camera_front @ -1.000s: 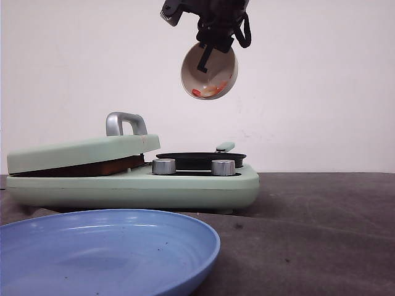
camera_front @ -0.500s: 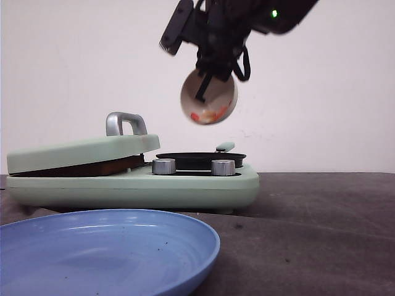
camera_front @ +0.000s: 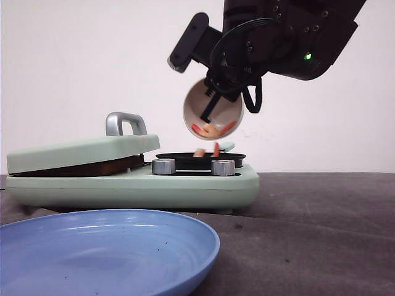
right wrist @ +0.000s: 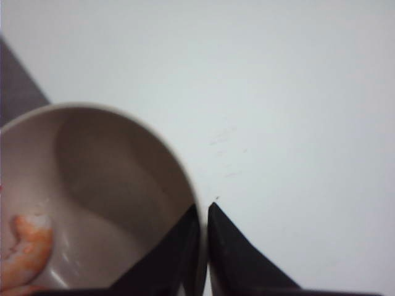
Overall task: Make breakfast with bread and shrimp
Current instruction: 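Tilt the bowl with the right gripper to pour shrimp into the pan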
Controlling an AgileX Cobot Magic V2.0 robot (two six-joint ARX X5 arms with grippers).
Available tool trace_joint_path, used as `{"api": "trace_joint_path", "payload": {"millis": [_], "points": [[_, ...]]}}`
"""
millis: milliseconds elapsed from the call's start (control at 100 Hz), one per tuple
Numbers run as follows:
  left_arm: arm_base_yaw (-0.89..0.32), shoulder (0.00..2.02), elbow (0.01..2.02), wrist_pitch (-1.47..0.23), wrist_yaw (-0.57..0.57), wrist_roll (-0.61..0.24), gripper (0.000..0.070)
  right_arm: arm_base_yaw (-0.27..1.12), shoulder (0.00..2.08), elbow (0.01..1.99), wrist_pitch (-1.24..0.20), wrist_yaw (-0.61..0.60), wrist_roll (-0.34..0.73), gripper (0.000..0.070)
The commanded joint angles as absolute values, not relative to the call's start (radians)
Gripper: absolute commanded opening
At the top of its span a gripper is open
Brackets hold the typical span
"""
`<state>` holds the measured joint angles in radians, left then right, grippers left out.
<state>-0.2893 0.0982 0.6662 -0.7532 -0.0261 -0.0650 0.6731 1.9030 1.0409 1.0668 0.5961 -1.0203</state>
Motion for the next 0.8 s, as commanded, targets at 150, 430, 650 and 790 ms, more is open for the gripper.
{"api": "trace_joint_path", "payload": {"millis": [150,430,650,790], "points": [[-0.292,0.096,0.671,-0.744,-0.03,-0.053,0.0348,0.685,1.921,1.054,1.126,0.558,-0.986,0.0],[-0.292,0.096,0.671,-0.744,-0.03,-0.052,0.0348,0.691,1.921,1.053,1.251,0.549,-0.949,0.0],[-0.292,0.096,0.671,-0.744,-0.03,-0.052,0.0348,0.696,1.921,1.053,1.287,0.547,-0.944,0.0],[-0.292,0.096,0.671,-0.744,-0.03,-0.052,0.0348,0.698,1.921,1.053,1.326,0.546,-0.942,0.0]]}}
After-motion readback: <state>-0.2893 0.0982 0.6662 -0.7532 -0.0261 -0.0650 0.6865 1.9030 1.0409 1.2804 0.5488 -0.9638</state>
